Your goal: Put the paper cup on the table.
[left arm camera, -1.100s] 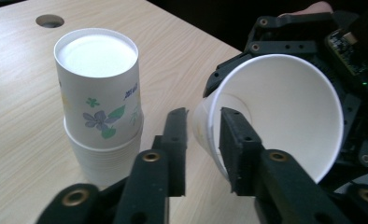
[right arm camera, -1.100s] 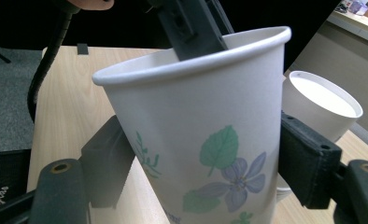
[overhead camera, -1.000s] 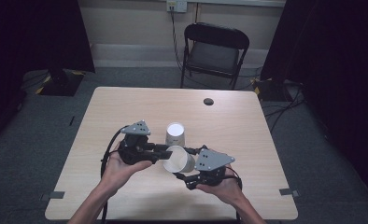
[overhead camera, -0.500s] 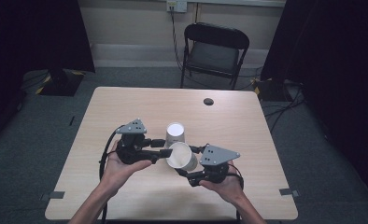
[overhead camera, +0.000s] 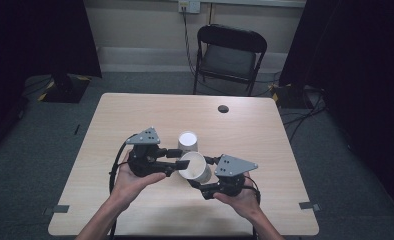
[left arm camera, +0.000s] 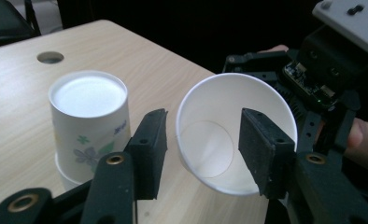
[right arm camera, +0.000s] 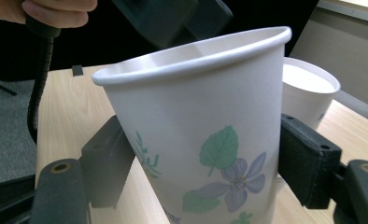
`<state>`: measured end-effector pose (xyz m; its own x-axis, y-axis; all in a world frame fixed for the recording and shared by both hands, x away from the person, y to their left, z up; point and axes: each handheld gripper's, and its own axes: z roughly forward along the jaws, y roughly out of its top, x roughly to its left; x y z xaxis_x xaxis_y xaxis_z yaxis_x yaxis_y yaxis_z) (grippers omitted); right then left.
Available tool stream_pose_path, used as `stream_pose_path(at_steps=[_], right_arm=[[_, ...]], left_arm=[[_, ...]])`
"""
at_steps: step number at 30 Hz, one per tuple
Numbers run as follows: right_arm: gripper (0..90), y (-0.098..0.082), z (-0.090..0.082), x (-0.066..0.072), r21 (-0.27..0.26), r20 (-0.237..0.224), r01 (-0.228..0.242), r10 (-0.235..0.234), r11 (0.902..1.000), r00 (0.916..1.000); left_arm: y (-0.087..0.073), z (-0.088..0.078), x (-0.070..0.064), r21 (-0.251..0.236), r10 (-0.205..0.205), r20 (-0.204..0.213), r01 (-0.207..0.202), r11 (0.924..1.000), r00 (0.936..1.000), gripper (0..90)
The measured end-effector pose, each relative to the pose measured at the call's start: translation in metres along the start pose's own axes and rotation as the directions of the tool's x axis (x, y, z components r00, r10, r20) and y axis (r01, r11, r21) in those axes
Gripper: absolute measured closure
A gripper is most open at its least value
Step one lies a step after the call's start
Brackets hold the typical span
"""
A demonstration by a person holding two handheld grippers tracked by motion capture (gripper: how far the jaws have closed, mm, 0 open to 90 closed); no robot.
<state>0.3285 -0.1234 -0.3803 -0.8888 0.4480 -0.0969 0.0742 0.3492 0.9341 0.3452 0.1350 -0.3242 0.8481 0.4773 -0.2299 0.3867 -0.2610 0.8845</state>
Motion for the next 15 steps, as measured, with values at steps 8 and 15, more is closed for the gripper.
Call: stream_pose_path(at_steps=[8,15], right_arm=[[26.2,-0.005,-0.011,-0.014,-0.044,-0.026,-0.113,0.112,0.9926,0.9934],[26.2,-0.009,-0.018,-0.024,-0.074,-0.039,-0.199,0.197,0.9771,0.9796]], left_arm=[[-0.005,-0.016,0.006,-0.074,0.014,-0.062,-0.018,0.9971,0.9980,42.3],[-0.016,-0.019,0.010,-0.067,0.023,-0.116,-0.031,0.9973,0.9930,32.9]])
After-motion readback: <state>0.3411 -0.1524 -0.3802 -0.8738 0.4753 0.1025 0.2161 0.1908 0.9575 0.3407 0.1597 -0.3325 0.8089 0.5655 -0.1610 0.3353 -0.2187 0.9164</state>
